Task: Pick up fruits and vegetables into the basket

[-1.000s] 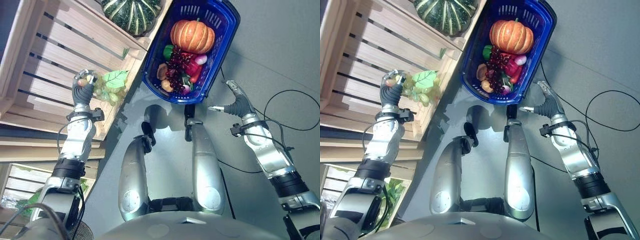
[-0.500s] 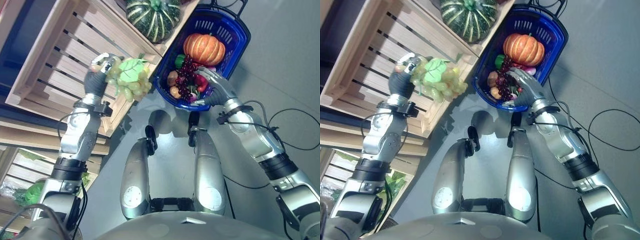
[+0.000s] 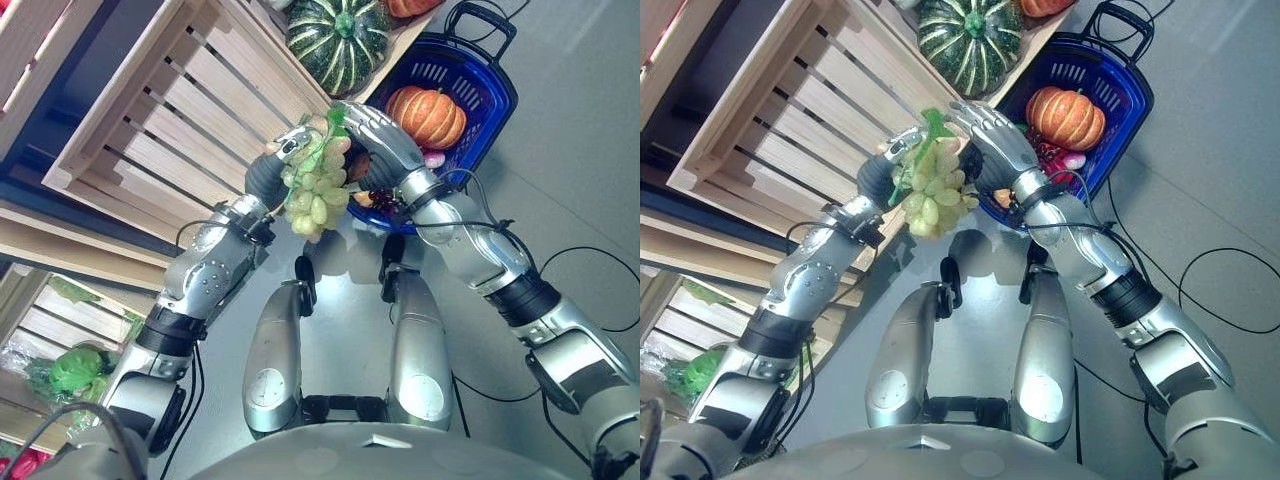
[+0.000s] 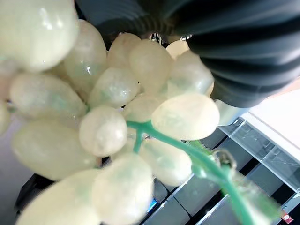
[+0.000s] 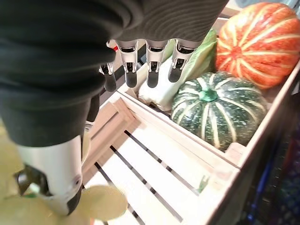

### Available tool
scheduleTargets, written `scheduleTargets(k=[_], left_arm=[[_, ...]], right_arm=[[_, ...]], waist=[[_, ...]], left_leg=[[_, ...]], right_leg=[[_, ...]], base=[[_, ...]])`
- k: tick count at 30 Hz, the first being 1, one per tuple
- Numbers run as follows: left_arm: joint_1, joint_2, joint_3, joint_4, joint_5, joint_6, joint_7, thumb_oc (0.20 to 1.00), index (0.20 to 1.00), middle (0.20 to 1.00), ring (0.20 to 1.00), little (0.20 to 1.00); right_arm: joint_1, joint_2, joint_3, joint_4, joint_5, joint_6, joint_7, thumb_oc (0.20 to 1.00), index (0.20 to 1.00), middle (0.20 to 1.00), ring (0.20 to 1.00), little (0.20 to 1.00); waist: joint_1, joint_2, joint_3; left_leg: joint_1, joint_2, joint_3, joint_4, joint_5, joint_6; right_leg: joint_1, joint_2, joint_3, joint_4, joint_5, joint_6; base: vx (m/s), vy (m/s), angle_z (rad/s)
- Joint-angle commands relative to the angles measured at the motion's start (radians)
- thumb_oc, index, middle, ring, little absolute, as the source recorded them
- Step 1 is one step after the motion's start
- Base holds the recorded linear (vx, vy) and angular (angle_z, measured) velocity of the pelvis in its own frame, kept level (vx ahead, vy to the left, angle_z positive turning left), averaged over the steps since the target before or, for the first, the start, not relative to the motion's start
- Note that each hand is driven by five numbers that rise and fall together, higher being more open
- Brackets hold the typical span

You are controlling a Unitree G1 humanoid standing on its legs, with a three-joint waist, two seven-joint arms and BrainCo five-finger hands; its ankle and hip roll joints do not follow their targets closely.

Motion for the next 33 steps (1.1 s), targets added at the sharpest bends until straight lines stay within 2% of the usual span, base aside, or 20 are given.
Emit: scheduleTargets(k=[1,4,5,7,9,11,13,14,17,21,24,29,30,31,33], left_arm=[[-0.028,-0.043,-0.068,-0.155,-0.098,-0.049,-0.038,0.200,0.200,0.200,0.200,0.200],[-0.045,-0.051,-0.090,-0.154,-0.096,-0.068,-0.044,0.200,0.200,0.200,0.200,0.200],[-0.054,-0.057,-0.101,-0.152,-0.085,-0.081,-0.045,0.200,0.200,0.200,0.200,0.200],[-0.064,-0.062,-0.112,-0.147,-0.069,-0.103,-0.049,0.200,0.200,0.200,0.200,0.200],[-0.077,-0.062,-0.121,-0.146,-0.057,-0.130,-0.049,0.200,0.200,0.200,0.200,0.200],[-0.089,-0.060,-0.128,-0.147,-0.041,-0.165,-0.048,0.200,0.200,0.200,0.200,0.200],[-0.098,-0.055,-0.131,-0.153,-0.021,-0.213,-0.044,0.200,0.200,0.200,0.200,0.200],[-0.098,-0.055,-0.131,-0.153,-0.021,-0.213,-0.044,0.200,0.200,0.200,0.200,0.200],[-0.104,-0.054,-0.124,-0.170,0.014,-0.284,-0.026,0.200,0.200,0.200,0.200,0.200],[-0.101,-0.048,-0.098,-0.190,0.041,-0.321,0.011,0.200,0.200,0.200,0.200,0.200],[-0.094,-0.045,-0.078,-0.207,0.057,-0.328,0.030,0.200,0.200,0.200,0.200,0.200],[-0.068,-0.032,-0.022,-0.234,0.080,-0.337,0.047,0.200,0.200,0.200,0.200,0.200],[-0.061,-0.029,-0.014,-0.237,0.082,-0.340,0.048,0.200,0.200,0.200,0.200,0.200],[-0.054,-0.025,0.001,-0.244,0.087,-0.347,0.048,0.200,0.200,0.200,0.200,0.200],[-0.047,-0.024,0.018,-0.247,0.092,-0.353,0.045,0.200,0.200,0.200,0.200,0.200]], right_arm=[[-0.079,0.083,0.055,-0.044,0.110,-0.023,0.054,1.000,1.000,1.000,1.000,1.000],[-0.098,0.109,0.097,-0.018,0.172,0.003,0.122,1.000,1.000,1.000,1.000,1.000],[-0.105,0.122,0.115,-0.001,0.205,0.033,0.159,1.000,1.000,1.000,1.000,1.000],[-0.110,0.135,0.132,0.020,0.226,0.053,0.173,1.000,1.000,1.000,1.000,1.000],[-0.111,0.142,0.146,0.054,0.267,0.071,0.179,1.000,1.000,1.000,1.000,1.000],[-0.094,0.149,0.152,0.090,0.288,0.074,0.155,1.000,1.000,1.000,1.000,1.000],[-0.062,0.159,0.146,0.108,0.369,0.082,0.114,1.000,1.000,1.000,1.000,1.000],[-0.062,0.159,0.146,0.108,0.369,0.082,0.113,1.000,1.000,1.000,1.000,1.000],[0.021,0.187,0.106,0.128,0.509,0.040,0.061,1.000,1.000,1.000,1.000,1.000],[0.115,0.202,0.056,0.116,0.601,-0.019,0.061,1.000,1.000,1.000,1.000,1.000],[0.168,0.202,0.026,0.097,0.625,-0.048,0.054,1.000,1.000,1.000,1.000,1.000],[0.275,0.186,-0.058,0.073,0.639,-0.130,0.020,1.000,1.000,1.000,1.000,1.000],[0.293,0.182,-0.073,0.065,0.639,-0.142,0.017,1.000,1.000,1.000,1.000,1.000],[0.313,0.174,-0.098,0.054,0.652,-0.164,0.019,1.000,1.000,1.000,1.000,1.000],[0.330,0.169,-0.127,0.044,0.680,-0.200,0.034,1.000,1.000,1.000,1.000,1.000]], waist=[[0.011,-0.018,-0.053],[0.019,-0.023,-0.053],[0.023,-0.026,-0.053],[0.027,-0.030,-0.053],[0.031,-0.034,-0.053],[0.030,-0.039,-0.053],[0.025,-0.041,-0.053],[0.025,-0.041,-0.053],[0.012,-0.040,-0.053],[-0.004,-0.038,-0.053],[-0.012,-0.037,-0.053],[-0.032,-0.033,-0.053],[-0.035,-0.031,-0.053],[-0.041,-0.029,-0.053],[-0.047,-0.027,-0.053]], left_leg=[[0.001,-0.041,0.044,-0.058,0.003,0.067],[0.001,-0.041,0.041,-0.057,0.003,0.066],[0.000,-0.040,0.040,-0.054,0.003,0.066],[-0.002,-0.038,0.039,-0.052,0.003,0.065],[0.002,-0.036,0.038,-0.054,0.005,0.064],[0.003,-0.034,0.038,-0.056,0.007,0.063],[0.003,-0.030,0.038,-0.059,0.009,0.061],[0.003,-0.030,0.038,-0.059,0.009,0.061],[0.003,-0.029,0.042,-0.070,0.014,0.059],[0.004,-0.027,0.046,-0.078,0.019,0.057],[0.006,-0.027,0.051,-0.080,0.022,0.057],[0.013,-0.026,0.059,-0.086,0.026,0.057],[0.027,-0.026,0.052,-0.078,0.000,0.049],[0.016,-0.026,0.063,-0.087,0.028,0.057],[0.018,-0.027,0.066,-0.089,0.027,0.057]], right_leg=[[0.098,-0.036,0.000,-0.007,-0.105,0.081],[0.103,-0.039,-0.008,-0.010,-0.103,0.080],[0.104,-0.040,-0.011,-0.009,-0.103,0.079],[0.105,-0.041,-0.016,-0.009,-0.103,0.078],[0.110,-0.042,-0.021,-0.010,-0.102,0.077],[0.111,-0.041,-0.024,-0.009,-0.101,0.076],[0.109,-0.041,-0.026,-0.009,-0.100,0.076],[0.109,-0.041,-0.026,-0.009,-0.100,0.076],[0.102,-0.038,-0.024,-0.009,-0.099,0.075],[0.098,-0.035,-0.020,-0.011,-0.099,0.076],[0.096,-0.033,-0.015,-0.010,-0.099,0.077],[0.095,-0.029,-0.009,-0.006,-0.101,0.076],[0.104,-0.027,0.000,0.008,-0.127,0.085],[0.093,-0.029,-0.004,-0.004,-0.102,0.076],[0.091,-0.028,-0.001,-0.002,-0.105,0.075]], base=[[-0.01,-0.044,0.03],[-0.01,-0.059,0.08],[-0.01,-0.071,0.13],[-0.01,-0.062,0.09],[-0.01,-0.055,0.05],[-0.01,-0.034,0.05],[-0.01,-0.004,0.02],[0.00,0.000,0.00],[-0.01,0.010,0.00],[-0.02,0.048,-0.02],[-0.01,0.040,-0.03],[0.03,0.053,-0.03],[0.02,0.075,-0.05],[0.02,0.081,-0.09],[-0.02,0.075,-0.16]])
